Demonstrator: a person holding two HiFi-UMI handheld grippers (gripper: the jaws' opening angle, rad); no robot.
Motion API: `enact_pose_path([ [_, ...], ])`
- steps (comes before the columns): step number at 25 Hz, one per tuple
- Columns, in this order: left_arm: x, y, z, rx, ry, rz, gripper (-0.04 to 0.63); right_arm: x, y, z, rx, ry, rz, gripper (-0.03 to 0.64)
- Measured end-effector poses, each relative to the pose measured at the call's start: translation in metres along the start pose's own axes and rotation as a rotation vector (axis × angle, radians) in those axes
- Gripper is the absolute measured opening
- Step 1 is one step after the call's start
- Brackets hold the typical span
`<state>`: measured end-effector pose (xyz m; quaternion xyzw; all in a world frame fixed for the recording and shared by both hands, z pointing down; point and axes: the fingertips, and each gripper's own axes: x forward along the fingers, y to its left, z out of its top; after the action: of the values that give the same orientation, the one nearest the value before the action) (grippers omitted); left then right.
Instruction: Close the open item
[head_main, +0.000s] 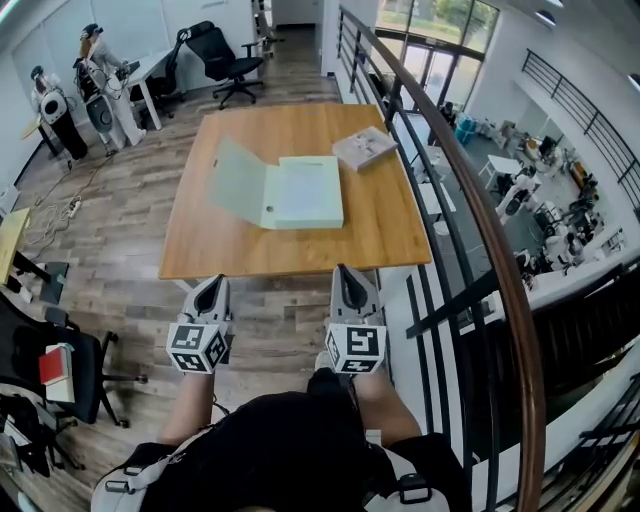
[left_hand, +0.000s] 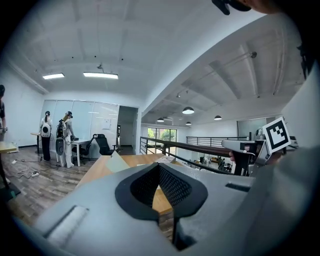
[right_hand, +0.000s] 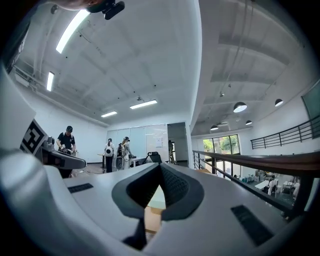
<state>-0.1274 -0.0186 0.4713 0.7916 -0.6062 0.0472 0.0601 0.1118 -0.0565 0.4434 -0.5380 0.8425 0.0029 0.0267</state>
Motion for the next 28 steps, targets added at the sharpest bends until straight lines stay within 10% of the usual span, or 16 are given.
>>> enact_pose_path([
  [28,0.236,-0.011,0.014,0.014,0.082,0.017,0.002,0.169,-0.170,-0.049,0.047,0.115,0.005,0.005],
])
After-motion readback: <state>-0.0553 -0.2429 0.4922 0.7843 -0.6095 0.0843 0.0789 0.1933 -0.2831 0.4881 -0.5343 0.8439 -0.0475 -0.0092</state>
